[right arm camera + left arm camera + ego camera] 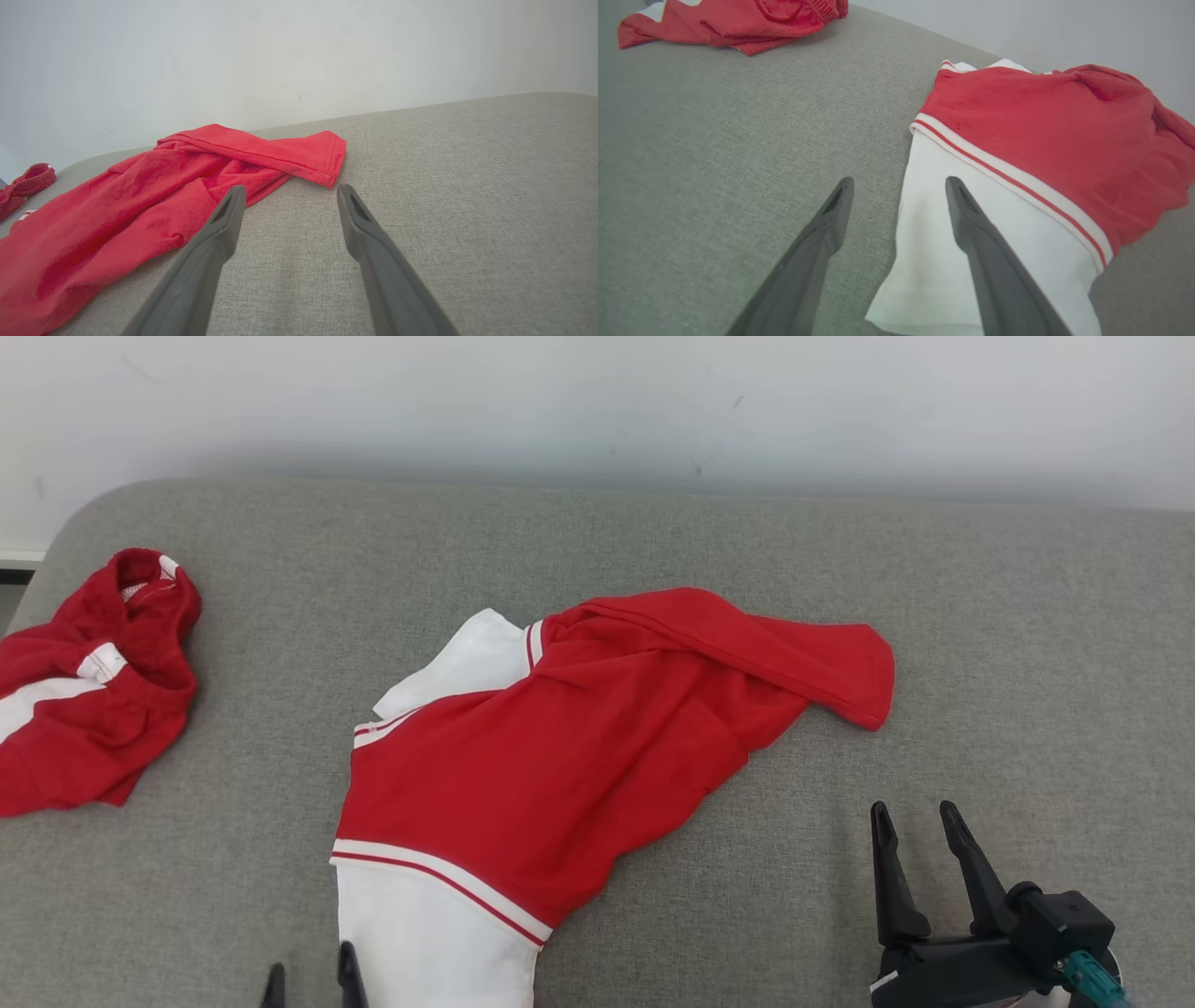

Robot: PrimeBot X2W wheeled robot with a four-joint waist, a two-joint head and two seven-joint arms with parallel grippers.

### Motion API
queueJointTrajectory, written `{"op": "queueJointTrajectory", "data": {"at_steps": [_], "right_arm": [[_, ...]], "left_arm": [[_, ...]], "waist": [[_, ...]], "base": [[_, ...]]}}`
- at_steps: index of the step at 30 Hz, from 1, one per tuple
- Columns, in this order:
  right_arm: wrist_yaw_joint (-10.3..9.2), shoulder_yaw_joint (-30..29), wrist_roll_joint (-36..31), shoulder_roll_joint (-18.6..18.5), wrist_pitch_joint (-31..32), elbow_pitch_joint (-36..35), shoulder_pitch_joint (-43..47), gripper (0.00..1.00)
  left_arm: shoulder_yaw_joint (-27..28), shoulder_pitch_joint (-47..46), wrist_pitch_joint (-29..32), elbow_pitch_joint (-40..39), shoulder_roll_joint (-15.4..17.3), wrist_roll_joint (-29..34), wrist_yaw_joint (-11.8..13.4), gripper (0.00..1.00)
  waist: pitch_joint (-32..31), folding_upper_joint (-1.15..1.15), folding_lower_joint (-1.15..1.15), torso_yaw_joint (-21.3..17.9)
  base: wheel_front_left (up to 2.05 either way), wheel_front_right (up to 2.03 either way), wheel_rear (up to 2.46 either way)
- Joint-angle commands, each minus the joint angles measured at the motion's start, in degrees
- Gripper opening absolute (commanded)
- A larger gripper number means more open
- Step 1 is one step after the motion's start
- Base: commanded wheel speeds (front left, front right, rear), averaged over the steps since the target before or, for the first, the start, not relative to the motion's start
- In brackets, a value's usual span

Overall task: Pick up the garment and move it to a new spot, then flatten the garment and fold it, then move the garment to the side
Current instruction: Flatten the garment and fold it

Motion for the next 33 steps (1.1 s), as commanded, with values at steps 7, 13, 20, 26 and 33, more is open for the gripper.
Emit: {"op": "queueJointTrajectory", "data": {"at_steps": [7,13,20,26,33], "right_arm": [[0.20,-1.75,-1.79,-0.09,-0.04,1.60,-1.34,1.00],[0.20,-4.23,-4.83,-0.19,-0.03,7.02,-5.55,1.00],[0.20,-5.86,-6.32,-3.97,-0.03,17.76,-15.11,1.00],[0.20,-6.08,-5.87,-6.61,-0.02,25.85,-22.01,1.00],[0.20,-6.57,-5.31,-7.58,-0.04,33.85,-26.13,0.91]], "left_arm": [[2.55,-1.25,-0.20,-5.92,0.06,6.32,-1.53,1.00],[3.54,-3.35,-0.20,-5.43,0.09,10.45,-3.49,1.00],[2.40,-6.27,-0.20,-5.17,0.10,10.61,-4.13,1.00],[0.75,-8.30,-0.20,-5.05,0.10,9.91,-3.51,1.00],[-0.94,-9.29,-0.20,-5.48,0.10,9.02,-2.15,1.00]], "waist": [[-1.40,0.00,0.00,0.37],[-1.34,0.00,0.00,1.04],[1.28,0.00,0.00,3.16],[3.92,0.00,0.00,5.87],[5.21,0.00,0.00,8.02]], "base": [[0.00,0.00,0.00],[0.00,0.00,0.00],[0.00,0.00,0.00],[0.00,0.00,0.00],[0.00,0.00,0.00]]}}
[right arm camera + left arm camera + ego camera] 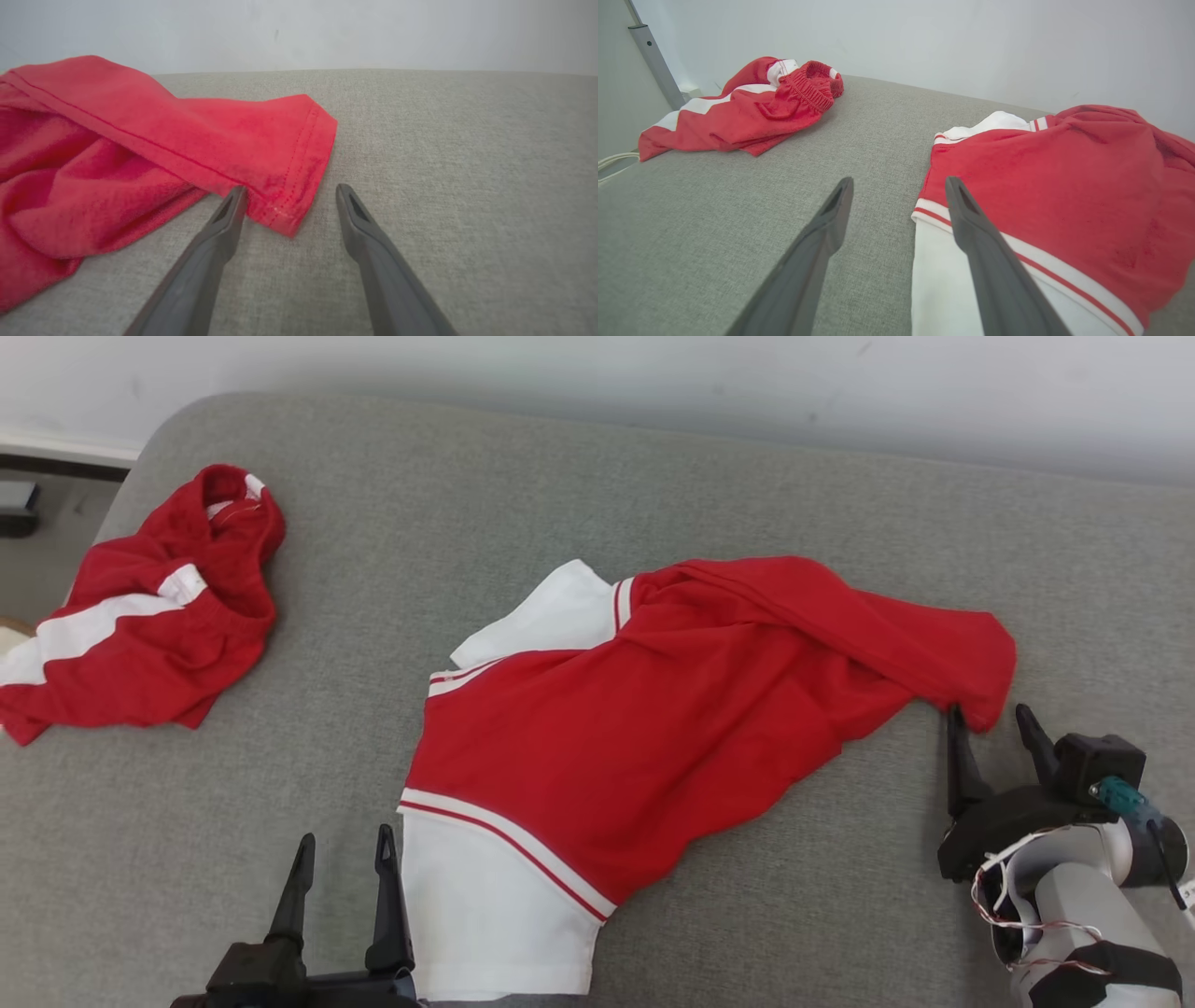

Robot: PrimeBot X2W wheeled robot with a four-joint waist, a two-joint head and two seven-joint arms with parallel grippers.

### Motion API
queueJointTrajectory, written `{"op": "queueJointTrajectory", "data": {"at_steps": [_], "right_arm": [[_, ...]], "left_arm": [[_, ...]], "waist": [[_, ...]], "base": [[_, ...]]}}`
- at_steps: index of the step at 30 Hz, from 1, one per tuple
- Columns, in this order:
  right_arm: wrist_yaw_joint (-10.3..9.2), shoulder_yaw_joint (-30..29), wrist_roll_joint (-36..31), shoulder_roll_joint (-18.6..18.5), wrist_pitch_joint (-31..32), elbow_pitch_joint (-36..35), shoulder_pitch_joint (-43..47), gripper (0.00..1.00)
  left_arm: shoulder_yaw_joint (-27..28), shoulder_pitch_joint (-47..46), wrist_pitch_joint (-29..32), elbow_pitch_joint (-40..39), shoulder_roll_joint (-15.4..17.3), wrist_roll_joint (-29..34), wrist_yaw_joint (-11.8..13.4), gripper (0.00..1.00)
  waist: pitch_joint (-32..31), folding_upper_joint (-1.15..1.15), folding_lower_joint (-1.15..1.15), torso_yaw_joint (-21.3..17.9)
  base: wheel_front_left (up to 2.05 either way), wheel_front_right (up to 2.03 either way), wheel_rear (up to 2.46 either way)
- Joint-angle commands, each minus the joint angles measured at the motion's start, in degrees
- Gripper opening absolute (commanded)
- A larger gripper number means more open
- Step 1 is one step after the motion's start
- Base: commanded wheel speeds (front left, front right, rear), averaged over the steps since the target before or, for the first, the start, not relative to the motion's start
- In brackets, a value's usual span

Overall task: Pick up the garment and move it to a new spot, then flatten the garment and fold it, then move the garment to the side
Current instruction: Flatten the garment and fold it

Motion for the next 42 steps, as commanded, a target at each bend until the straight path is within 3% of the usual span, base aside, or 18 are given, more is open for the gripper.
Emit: {"op": "queueJointTrajectory", "data": {"at_steps": [1,2,3,4,11,22,31,42], "right_arm": [[0.20,-0.03,0.27,-0.14,-0.03,-0.28,-0.75,0.62],[0.20,-0.03,0.14,-0.25,-0.03,-0.72,-0.84,0.28],[0.20,-0.16,0.07,-0.28,-0.03,-1.53,-0.86,0.08],[0.20,-0.32,-0.06,-0.32,-0.03,-2.13,-0.75,0.00],[0.20,-0.14,0.64,-0.08,-0.03,-7.14,0.78,0.00],[0.20,2.35,8.61,0.76,-0.03,-27.25,10.17,0.00],[0.20,7.06,17.31,-0.87,-0.03,-41.47,17.73,0.00],[0.20,5.41,19.02,-2.44,5.32,-55.13,18.86,0.00]], "left_arm": [[-0.07,-0.77,-0.19,-0.27,0.08,-0.41,0.16,1.00],[-0.16,-0.80,-0.19,-0.30,0.07,-0.48,0.31,1.00],[-0.14,-0.81,-0.19,-0.30,0.07,-0.58,0.50,1.00],[-0.08,-0.86,-0.19,-0.31,0.08,-0.71,0.61,1.00],[0.58,-0.43,-0.19,0.28,0.08,-1.02,0.61,1.00],[2.70,2.10,-0.19,1.65,0.09,-1.23,0.32,1.00],[4.23,3.53,-0.19,2.33,0.10,-0.88,-0.11,1.00],[4.86,5.00,-0.19,3.35,0.09,-1.88,-0.64,1.00]], "waist": [[0.65,-0.01,0.00,0.72],[0.70,-0.01,0.00,0.77],[0.75,-0.01,0.00,0.75],[0.77,-0.01,0.00,0.68],[0.18,-0.01,0.00,-0.91],[-3.62,-0.01,0.00,-6.92],[-5.49,-0.01,0.00,-10.58],[-8.17,-0.01,0.00,-10.16]], "base": [[0.00,0.00,0.00],[0.00,0.00,0.00],[0.00,0.00,0.00],[0.00,0.00,0.00],[0.00,0.00,0.00],[0.00,0.00,0.00],[0.00,0.00,0.00],[0.00,0.00,0.00]]}}
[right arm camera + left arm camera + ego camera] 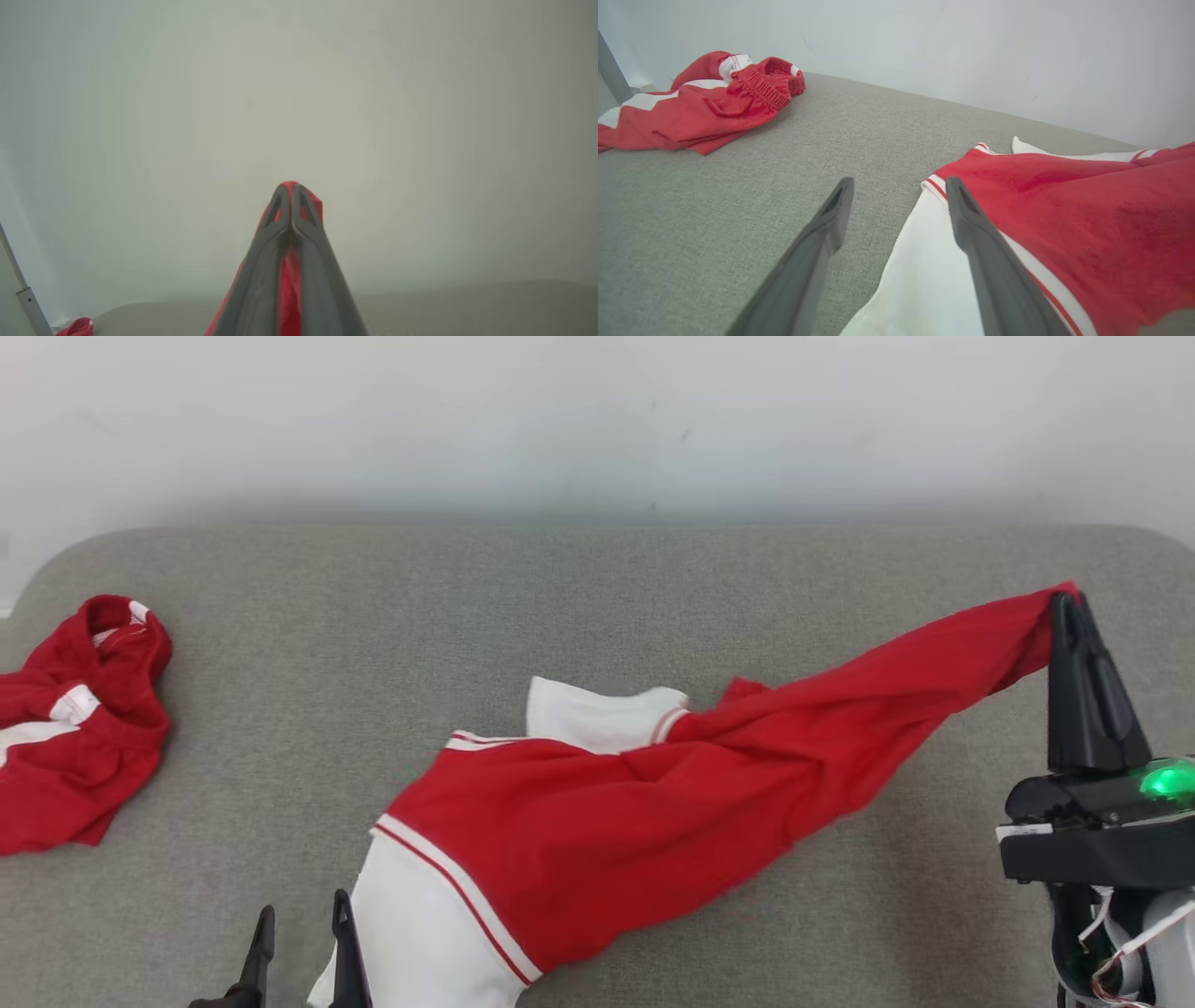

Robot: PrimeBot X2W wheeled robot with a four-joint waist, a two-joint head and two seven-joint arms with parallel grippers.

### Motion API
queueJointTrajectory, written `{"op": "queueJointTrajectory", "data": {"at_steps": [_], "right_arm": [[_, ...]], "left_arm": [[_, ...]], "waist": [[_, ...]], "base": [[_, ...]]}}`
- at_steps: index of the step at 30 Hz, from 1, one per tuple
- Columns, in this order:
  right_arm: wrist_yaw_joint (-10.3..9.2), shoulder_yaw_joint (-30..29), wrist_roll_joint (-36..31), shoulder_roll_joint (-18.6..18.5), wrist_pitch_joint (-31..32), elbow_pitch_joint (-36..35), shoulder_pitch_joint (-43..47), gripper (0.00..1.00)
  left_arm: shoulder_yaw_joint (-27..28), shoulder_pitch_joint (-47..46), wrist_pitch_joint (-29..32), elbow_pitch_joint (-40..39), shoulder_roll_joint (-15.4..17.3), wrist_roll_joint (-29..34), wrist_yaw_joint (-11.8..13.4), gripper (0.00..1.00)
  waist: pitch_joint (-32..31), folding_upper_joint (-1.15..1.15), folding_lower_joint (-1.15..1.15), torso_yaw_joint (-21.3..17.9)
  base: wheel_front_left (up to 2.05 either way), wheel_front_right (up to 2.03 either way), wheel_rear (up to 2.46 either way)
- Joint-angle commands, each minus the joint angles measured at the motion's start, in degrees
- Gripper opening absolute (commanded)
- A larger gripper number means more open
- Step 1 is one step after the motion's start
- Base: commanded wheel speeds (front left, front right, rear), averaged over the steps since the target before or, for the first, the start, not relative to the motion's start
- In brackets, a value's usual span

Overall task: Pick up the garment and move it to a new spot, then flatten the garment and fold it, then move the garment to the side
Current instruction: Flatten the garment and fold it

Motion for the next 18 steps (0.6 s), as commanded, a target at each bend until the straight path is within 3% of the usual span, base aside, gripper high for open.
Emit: {"op": "queueJointTrajectory", "data": {"at_steps": [1,8,18], "right_arm": [[0.20,-0.56,0.01,0.31,0.97,-1.24,0.56,0.00],[0.21,-2.21,-0.82,1.77,5.32,-3.20,0.54,0.00],[0.21,3.63,-1.86,0.40,1.52,19.23,-17.99,0.00]], "left_arm": [[0.19,0.97,-0.19,0.14,0.10,-0.18,0.09,1.00],[-0.72,1.41,-0.19,0.10,0.09,-1.23,0.31,1.00],[-3.42,-1.40,-0.19,0.67,0.07,-2.42,0.27,1.00]], "waist": [[-0.76,0.00,0.00,0.80],[-1.15,0.00,0.00,2.82],[1.80,0.00,0.00,6.09]], "base": [[0.00,0.00,0.00],[0.00,0.00,0.00],[0.00,0.00,0.00]]}}
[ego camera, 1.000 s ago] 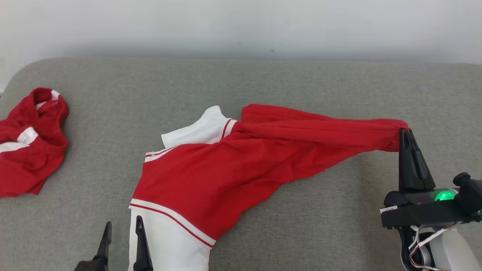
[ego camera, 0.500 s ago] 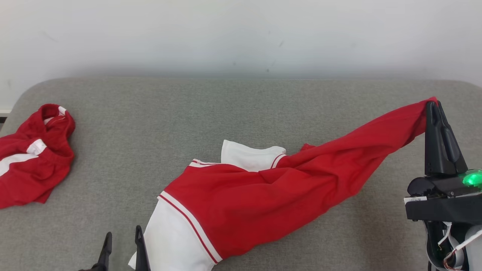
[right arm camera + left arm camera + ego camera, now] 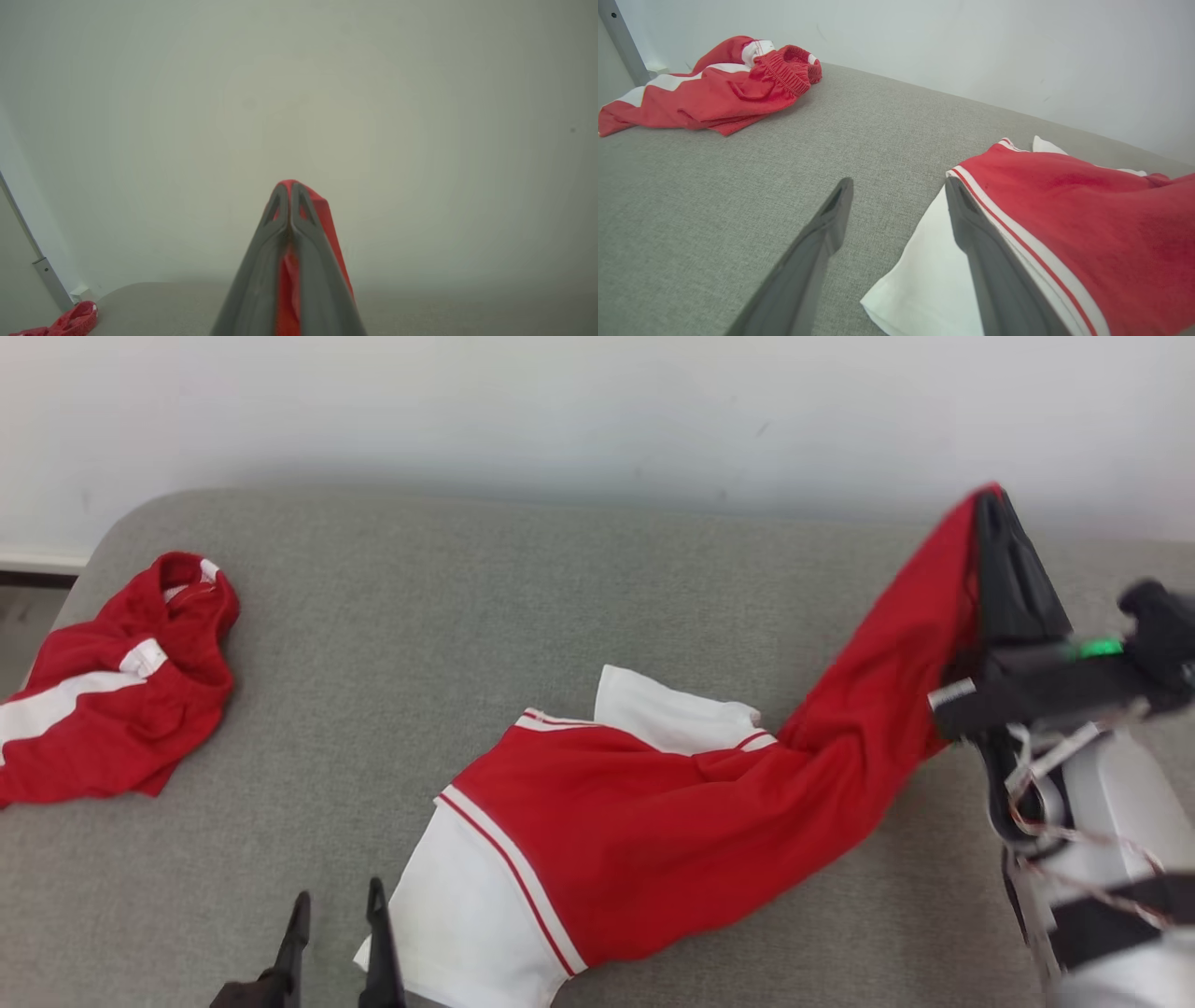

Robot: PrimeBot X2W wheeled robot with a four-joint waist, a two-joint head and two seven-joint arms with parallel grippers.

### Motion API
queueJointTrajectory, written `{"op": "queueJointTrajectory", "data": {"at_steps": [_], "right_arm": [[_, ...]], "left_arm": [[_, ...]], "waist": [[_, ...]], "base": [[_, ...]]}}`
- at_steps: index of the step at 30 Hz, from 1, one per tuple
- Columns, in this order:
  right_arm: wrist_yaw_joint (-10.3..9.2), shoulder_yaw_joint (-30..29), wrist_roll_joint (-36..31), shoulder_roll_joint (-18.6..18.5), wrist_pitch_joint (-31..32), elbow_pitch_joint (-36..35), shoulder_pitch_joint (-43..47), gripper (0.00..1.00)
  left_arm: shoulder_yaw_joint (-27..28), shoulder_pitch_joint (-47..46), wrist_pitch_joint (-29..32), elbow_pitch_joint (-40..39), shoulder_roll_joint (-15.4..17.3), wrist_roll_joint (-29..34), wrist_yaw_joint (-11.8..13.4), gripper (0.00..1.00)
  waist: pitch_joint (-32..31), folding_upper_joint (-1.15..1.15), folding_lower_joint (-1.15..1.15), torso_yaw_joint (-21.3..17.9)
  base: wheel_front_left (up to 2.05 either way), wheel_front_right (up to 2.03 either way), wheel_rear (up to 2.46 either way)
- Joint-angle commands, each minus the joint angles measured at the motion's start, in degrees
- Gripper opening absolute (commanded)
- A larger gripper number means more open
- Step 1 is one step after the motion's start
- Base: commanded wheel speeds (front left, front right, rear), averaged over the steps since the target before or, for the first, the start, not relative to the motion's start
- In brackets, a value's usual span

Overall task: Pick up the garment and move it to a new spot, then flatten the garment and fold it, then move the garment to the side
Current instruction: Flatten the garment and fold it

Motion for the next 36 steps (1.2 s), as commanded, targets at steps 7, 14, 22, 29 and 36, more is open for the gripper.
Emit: {"op": "queueJointTrajectory", "data": {"at_steps": [7,14,22,29,36], "right_arm": [[0.21,7.44,-3.61,2.41,-4.15,21.30,-18.40,0.00],[0.21,10.56,-6.73,5.28,-6.84,39.92,-28.93,0.10],[0.21,9.86,-7.35,5.14,-7.08,41.61,-29.33,1.00],[0.21,7.16,-5.00,0.91,-7.07,36.64,-21.81,1.00],[0.21,5.35,-3.31,-1.85,-7.08,36.38,-11.67,1.00]], "left_arm": [[-3.95,-4.76,-0.19,0.55,0.06,-1.39,0.37,1.00],[-7.66,-7.33,-0.19,1.16,0.06,-2.69,1.10,1.00],[-7.23,-6.86,-0.19,1.12,0.06,-2.58,1.97,1.00],[-5.28,-5.80,-0.19,1.47,0.06,-1.51,1.27,1.00],[-3.66,-4.65,-0.19,0.75,0.06,-0.71,1.06,1.00]], "waist": [[4.72,0.00,0.00,4.95],[6.64,0.00,0.00,8.26],[6.66,0.00,0.00,6.44],[5.02,0.00,0.00,3.35],[4.09,0.00,0.00,1.94]], "base": [[0.00,0.00,0.00],[0.00,0.00,0.00],[0.00,0.00,0.00],[0.00,0.00,0.00],[0.00,0.00,0.00]]}}
